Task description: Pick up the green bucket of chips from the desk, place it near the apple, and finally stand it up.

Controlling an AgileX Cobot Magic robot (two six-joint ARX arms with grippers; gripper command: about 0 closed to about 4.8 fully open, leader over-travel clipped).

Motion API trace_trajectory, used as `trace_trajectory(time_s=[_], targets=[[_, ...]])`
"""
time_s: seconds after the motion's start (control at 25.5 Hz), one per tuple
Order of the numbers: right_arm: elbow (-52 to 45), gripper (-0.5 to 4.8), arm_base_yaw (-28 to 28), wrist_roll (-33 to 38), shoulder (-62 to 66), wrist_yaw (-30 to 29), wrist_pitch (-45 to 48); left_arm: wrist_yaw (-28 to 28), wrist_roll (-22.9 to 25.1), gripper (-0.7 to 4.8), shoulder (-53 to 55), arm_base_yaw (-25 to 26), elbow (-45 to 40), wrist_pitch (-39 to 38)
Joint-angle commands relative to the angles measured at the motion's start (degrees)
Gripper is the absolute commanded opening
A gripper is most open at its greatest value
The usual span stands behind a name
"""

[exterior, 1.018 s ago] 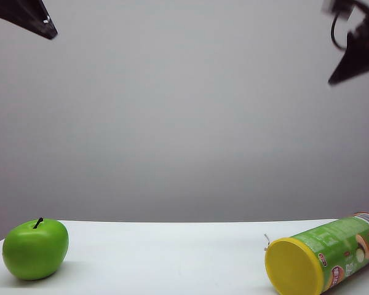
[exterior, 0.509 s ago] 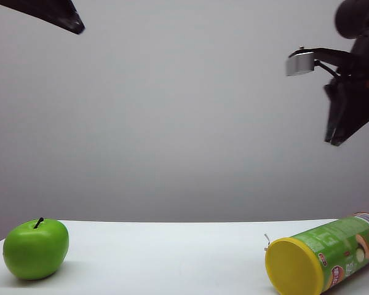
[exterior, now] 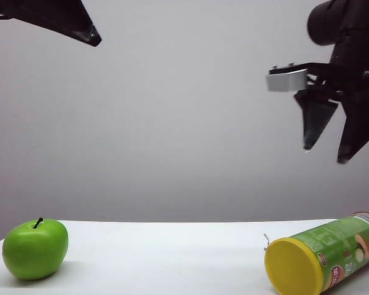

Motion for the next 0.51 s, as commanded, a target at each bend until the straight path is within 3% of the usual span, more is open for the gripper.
trace_trajectory(time_s=[0.04, 0.31, 0.51], targets=[[0.0, 4.79, 2.14, 1.99, 2.01, 0.2, -1.01, 6.32, 4.2, -0.05, -0.15, 0.04, 0.15, 0.13], [-7.02, 4.79, 2.54, 3.13, 3.82, 3.04, 0.31, 6.67, 6.62, -0.05, -0.15, 0.15, 0.13, -0.52], [-12.98, 4.79, 3.04, -0.2, 4.24, 8.15, 10.27, 6.73, 6.58, -0.05, -0.15, 0.13, 0.09, -0.55]])
